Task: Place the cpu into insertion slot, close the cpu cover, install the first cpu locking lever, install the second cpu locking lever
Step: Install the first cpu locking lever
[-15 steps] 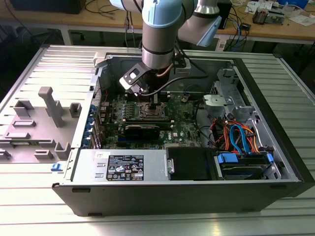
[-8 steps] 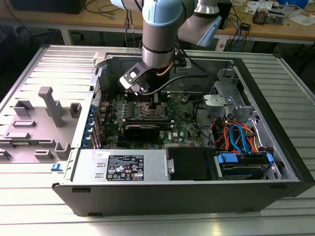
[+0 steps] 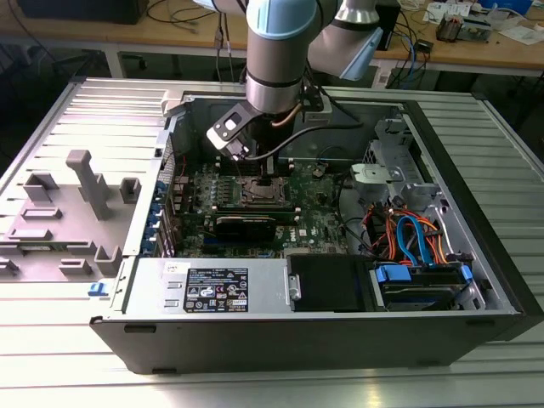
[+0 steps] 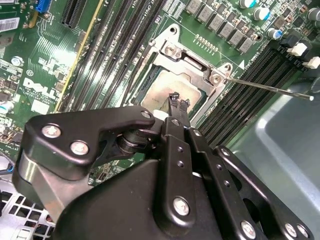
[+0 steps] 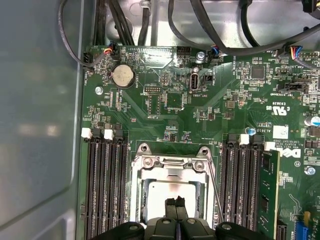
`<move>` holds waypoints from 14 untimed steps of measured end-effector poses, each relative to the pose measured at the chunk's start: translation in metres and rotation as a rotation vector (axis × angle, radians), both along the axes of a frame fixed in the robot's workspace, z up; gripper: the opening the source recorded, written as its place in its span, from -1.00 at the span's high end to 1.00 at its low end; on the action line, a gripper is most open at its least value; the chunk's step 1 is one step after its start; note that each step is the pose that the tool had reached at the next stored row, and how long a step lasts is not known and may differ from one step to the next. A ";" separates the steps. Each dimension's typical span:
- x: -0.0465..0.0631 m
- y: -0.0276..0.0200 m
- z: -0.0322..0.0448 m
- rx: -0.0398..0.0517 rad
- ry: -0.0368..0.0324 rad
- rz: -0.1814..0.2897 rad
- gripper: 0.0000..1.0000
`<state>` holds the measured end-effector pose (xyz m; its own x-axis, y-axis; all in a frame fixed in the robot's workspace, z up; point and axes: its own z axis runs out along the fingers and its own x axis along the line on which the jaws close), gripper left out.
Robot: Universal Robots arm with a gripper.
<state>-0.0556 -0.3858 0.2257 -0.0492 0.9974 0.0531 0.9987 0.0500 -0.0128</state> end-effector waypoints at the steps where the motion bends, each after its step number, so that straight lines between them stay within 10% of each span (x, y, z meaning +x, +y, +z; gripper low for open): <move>1: 0.000 0.0000 0.0007 0.0000 0.0000 0.000 0.79; 14: 0.000 0.0000 0.0141 0.0000 0.0000 0.000 0.79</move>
